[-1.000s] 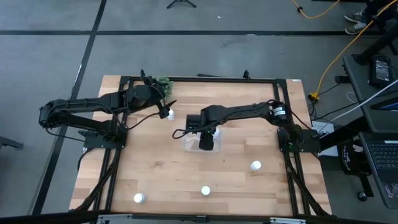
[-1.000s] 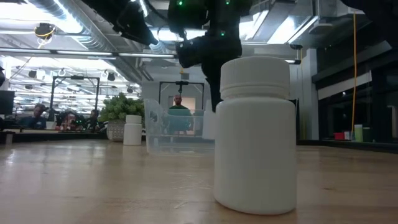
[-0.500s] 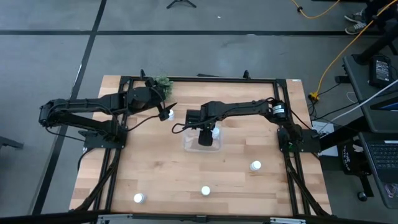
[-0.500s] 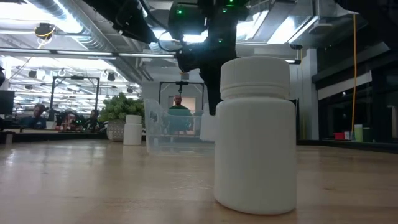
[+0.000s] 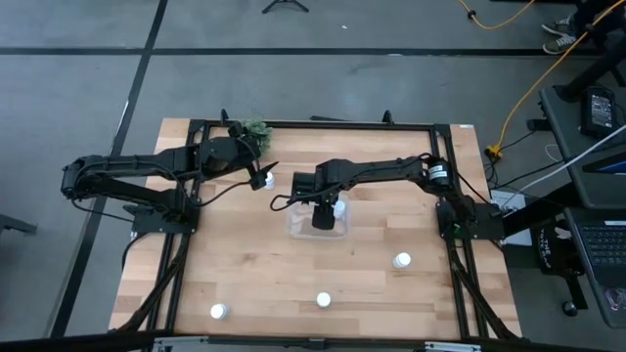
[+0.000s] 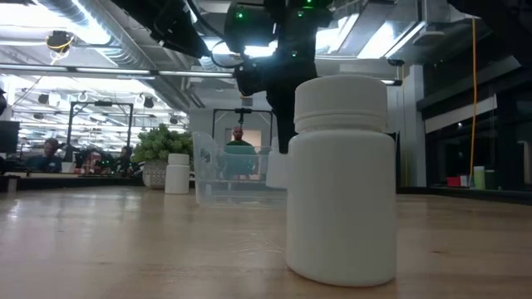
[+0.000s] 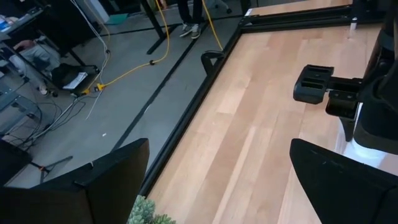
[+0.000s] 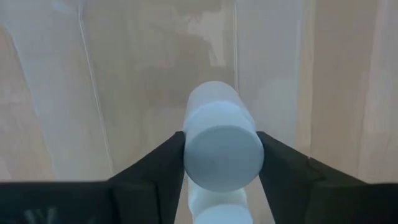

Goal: Pick and place pill bottles into a basket
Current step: Put the white medicine bottle into the transparent bin

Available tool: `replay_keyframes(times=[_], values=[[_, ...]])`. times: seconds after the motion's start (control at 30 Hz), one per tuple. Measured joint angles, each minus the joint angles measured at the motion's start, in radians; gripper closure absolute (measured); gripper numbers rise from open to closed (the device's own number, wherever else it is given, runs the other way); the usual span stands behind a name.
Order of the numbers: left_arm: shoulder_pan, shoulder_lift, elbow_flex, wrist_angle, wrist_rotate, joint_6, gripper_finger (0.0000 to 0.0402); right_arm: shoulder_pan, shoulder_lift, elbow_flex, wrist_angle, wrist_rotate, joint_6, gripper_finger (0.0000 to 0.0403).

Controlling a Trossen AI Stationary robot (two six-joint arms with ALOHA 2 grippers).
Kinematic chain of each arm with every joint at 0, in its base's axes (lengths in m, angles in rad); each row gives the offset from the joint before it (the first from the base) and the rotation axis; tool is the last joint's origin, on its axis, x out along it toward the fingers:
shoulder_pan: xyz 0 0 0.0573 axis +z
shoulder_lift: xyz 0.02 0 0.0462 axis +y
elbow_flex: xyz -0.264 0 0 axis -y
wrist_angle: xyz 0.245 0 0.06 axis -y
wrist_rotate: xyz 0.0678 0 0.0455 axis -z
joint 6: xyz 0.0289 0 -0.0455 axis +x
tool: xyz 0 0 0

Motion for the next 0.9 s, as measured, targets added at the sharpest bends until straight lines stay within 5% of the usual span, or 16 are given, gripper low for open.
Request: replay_keyframes(times=[0.67, 0.9], values=[[0.000, 0.000, 0.000, 0.000, -0.005, -0.001, 0.0017, 0.000, 0.002, 0.000, 0.003, -0.032, -0.007, 0.0214], [0.000, 0.000, 0.000, 0.000, -0.005, -0.001, 0.0017, 0.000, 0.003, 0.000, 0.007, -0.033, -0.023, 0.0180]])
